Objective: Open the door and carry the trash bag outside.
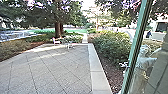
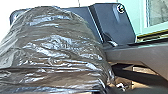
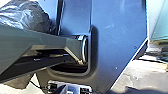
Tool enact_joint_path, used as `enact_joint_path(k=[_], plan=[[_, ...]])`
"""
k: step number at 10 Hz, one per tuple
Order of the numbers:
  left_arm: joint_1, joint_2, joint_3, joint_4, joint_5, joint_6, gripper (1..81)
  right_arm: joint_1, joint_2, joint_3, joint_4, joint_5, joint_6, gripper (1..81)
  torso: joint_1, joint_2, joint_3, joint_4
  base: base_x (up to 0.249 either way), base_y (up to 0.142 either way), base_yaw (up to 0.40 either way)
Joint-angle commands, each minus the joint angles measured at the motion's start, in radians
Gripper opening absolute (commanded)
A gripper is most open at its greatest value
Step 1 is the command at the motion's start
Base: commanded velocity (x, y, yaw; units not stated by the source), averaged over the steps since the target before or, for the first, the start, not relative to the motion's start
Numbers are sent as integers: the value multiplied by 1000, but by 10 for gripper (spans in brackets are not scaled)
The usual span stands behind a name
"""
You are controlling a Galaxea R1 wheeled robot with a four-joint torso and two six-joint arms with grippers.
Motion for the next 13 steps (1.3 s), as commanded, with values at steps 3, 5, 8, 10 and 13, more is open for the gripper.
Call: enact_joint_path(k=[3, 5, 8, 10, 13], plan=[[-45, 3, 8, 7, 54, 9, 10, 46, 8, 5, 6, -55, -1, 811, 0, 0, 0, 0, 124, 0, 0], [-43, 3, 8, 7, 54, 9, 10, 47, 8, 4, 6, -55, -1, 811, 0, 0, 0, 0, 125, 0, 0], [-43, 3, 8, 7, 54, 9, 10, 47, 8, 4, 6, -55, -1, 811, 0, 0, 0, 0, 112, 0, 0], [-44, 3, 8, 8, 54, 9, 10, 47, 8, 4, 6, -55, -1, 811, 0, 0, 0, 0, 106, 0, 0], [-43, 3, 8, 7, 54, 9, 10, 46, 8, 4, 6, -55, -1, 811, 0, 0, 0, 0, 117, 0, 0]])
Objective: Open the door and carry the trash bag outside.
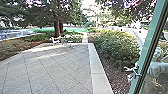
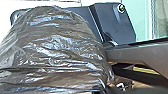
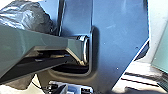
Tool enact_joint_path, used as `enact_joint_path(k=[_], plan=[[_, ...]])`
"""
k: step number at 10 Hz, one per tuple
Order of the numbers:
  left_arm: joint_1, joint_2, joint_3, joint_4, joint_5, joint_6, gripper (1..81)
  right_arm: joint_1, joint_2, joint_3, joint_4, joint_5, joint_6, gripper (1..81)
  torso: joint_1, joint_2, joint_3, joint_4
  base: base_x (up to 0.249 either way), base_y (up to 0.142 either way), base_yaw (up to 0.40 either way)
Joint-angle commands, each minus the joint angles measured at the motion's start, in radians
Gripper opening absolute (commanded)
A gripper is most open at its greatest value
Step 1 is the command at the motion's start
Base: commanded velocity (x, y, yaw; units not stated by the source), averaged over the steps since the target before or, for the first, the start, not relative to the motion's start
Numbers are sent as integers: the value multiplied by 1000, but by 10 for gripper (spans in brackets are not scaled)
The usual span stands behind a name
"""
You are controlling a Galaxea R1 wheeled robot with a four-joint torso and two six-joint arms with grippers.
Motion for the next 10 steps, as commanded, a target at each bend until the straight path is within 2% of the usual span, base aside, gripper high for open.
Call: enact_joint_path(k=[1, 10], plan=[[-46, 3, 8, 7, 54, 9, 10, 48, 3, 4, 6, -53, -1, 811, 0, 0, 0, 0, 128, 0, 0], [-46, 3, 8, 7, 54, 9, 10, 45, 3, 4, 6, -53, -1, 811, 2, 2, -1, 0, 136, 0, 0]])
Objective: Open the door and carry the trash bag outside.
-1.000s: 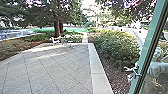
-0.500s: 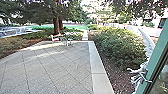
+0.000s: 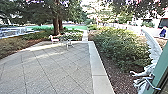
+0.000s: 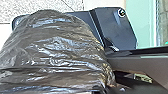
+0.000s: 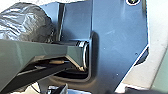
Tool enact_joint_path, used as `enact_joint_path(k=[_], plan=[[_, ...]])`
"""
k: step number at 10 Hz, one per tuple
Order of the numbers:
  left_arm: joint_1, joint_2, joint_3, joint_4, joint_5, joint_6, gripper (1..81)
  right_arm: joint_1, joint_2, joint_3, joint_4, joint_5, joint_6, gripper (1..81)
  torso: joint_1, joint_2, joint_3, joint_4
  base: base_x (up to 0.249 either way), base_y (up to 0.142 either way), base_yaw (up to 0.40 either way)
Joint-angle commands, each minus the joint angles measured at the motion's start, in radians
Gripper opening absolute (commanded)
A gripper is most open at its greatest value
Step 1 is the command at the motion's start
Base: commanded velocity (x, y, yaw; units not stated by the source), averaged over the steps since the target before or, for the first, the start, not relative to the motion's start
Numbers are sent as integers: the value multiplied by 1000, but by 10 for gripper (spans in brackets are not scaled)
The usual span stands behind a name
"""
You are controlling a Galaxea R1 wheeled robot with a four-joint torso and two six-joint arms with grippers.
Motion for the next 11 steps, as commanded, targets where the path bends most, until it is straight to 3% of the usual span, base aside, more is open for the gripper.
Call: enact_joint_path(k=[1, 11], plan=[[-29, 3, 8, 7, 58, 9, 10, 31, 2, 5, 5, -62, -1, 811, 0, 0, 0, 0, 136, 0, 0], [-29, 3, 8, 8, 58, 9, 10, 34, 3, 6, 4, -61, -1, 811, -4, -2, 1, 0, 173, 0, 0]])
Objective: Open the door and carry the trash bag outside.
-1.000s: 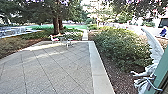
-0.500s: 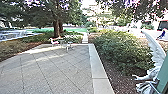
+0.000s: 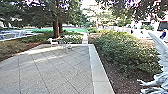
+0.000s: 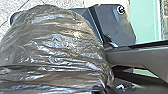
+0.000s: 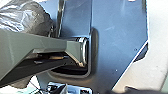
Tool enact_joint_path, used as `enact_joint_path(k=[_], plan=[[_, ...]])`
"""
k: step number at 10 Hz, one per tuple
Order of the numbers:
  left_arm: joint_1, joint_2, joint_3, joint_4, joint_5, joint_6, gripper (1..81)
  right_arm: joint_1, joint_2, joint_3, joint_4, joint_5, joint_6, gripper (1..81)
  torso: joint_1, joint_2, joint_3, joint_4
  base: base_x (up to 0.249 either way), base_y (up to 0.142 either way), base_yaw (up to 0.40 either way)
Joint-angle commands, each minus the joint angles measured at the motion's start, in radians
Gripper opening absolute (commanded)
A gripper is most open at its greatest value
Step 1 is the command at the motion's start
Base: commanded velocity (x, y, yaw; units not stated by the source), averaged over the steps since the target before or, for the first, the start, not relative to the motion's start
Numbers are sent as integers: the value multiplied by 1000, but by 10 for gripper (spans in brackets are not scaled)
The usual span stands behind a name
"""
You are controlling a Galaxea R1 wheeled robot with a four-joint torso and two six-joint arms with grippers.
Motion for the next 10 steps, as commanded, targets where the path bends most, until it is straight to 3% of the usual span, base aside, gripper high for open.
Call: enact_joint_path(k=[1, 6, 9, 10], plan=[[-40, 4, 6, 8, 55, 9, 10, 46, 5, 6, 4, -57, -1, 811, 0, 0, 0, 0, 209, 0, 0], [-40, 4, 6, 7, 55, 9, 10, 43, 5, 5, 3, -58, -4, 811, 0, 0, 0, 0, 199, 0, 0], [-40, 4, 6, 2, 55, 9, 10, 41, 5, 5, 3, -57, -3, 811, 2, 1, -1, 0, 30, 0, 0], [-40, 2, 6, 4, 55, 9, 10, 43, 5, 5, 3, -57, -3, 811, 1, 1, 0, 89, 0, 0, 0]])
